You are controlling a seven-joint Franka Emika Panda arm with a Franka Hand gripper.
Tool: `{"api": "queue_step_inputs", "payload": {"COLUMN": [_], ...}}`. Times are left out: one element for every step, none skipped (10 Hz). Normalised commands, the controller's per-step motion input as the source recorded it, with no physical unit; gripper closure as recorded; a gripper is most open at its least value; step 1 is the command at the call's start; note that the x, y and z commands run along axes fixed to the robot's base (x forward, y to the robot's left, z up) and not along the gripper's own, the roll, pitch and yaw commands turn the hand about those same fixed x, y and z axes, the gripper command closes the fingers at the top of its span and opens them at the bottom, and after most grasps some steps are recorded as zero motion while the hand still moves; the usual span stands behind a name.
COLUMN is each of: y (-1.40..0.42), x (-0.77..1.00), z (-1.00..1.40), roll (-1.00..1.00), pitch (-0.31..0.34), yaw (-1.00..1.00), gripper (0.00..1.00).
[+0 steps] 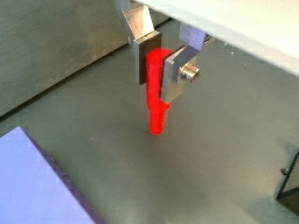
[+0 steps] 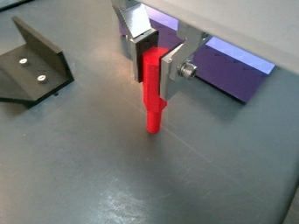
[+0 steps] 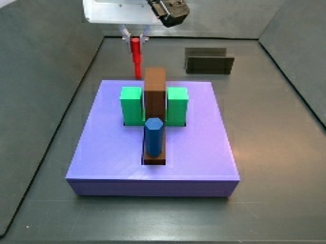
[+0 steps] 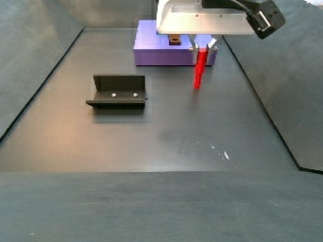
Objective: Pick up the red object. Move up. Move to above the board. Insert the red object.
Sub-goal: Pick up the red object, then move up.
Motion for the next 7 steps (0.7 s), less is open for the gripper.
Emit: {"api": "queue_step_inputs", "payload": {"y": [0.0,0.0,0.0,0.0,0.0,0.0,-0.03], "x": [0.0,0.0,0.0,0.0,0.0,0.0,-0.02], "z": [0.0,0.0,0.0,0.0,0.0,0.83,0.77], "roll": [0.0,0.0,0.0,0.0,0.0,0.0,0.0], "pitch": [0.0,0.0,0.0,0.0,0.0,0.0,0.023], "yaw": [0.0,0.0,0.0,0.0,0.0,0.0,-0.02], "gripper": [1.0,1.0,1.0,1.0,1.0,1.0,1.0]}}
